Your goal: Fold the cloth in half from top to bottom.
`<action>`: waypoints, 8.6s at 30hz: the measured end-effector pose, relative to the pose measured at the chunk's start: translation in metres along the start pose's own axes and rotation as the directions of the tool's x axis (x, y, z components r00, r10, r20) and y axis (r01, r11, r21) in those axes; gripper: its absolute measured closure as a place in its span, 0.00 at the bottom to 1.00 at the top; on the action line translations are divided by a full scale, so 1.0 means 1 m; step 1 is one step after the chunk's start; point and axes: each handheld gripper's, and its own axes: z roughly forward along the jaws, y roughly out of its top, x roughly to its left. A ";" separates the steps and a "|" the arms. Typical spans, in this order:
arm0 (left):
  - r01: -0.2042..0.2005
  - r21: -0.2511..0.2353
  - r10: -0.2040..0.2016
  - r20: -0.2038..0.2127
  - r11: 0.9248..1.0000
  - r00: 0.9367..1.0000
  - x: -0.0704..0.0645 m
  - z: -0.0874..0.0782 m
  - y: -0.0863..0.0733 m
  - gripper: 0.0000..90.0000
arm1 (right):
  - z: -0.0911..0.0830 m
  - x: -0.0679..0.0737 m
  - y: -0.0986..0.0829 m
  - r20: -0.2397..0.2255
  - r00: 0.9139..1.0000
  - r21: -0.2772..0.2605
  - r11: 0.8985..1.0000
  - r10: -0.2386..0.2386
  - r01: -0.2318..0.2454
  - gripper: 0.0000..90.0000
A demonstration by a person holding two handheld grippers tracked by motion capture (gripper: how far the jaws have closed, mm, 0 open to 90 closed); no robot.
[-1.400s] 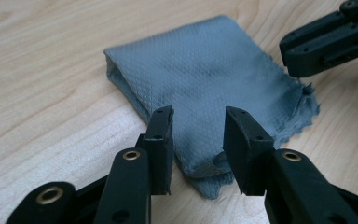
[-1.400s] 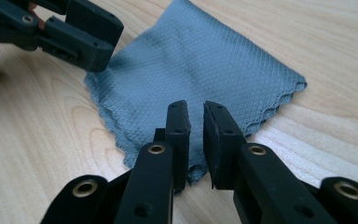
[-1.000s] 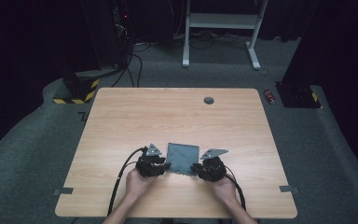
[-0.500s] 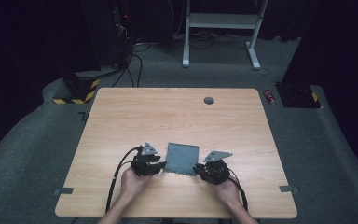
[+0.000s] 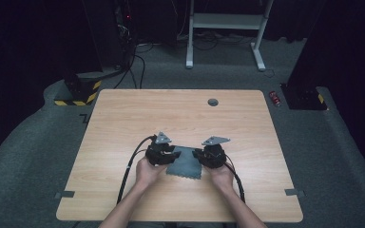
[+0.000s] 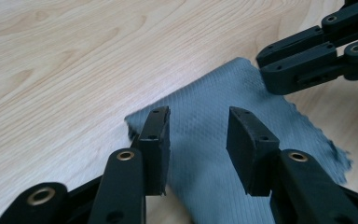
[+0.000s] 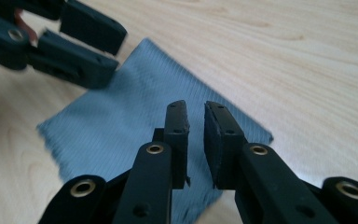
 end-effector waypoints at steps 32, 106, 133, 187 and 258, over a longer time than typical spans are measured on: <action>0.081 0.073 -0.069 -0.162 0.994 0.984 0.026 0.035 0.006 0.59 | 0.021 -0.030 0.003 0.122 0.991 0.078 0.995 0.054 -0.064 0.78; 0.119 -0.074 -0.127 -0.111 0.990 0.986 0.007 -0.037 -0.034 0.53 | -0.034 -0.024 -0.009 0.076 0.997 -0.038 0.999 -0.012 0.015 0.74; 0.185 -0.138 -0.196 -0.074 0.973 0.978 0.020 -0.065 -0.049 0.43 | -0.066 -0.028 -0.019 0.069 0.997 -0.094 0.996 0.018 -0.011 0.60; 0.215 -0.217 -0.238 -0.089 0.952 0.967 0.029 -0.104 -0.082 0.36 | -0.102 -0.032 -0.059 0.116 0.991 -0.212 0.977 0.066 -0.040 0.48; 0.166 -0.062 -0.177 -0.348 0.984 0.920 0.034 -0.083 -0.117 0.35 | -0.093 -0.065 -0.099 0.286 0.947 -0.062 0.989 0.145 -0.133 0.48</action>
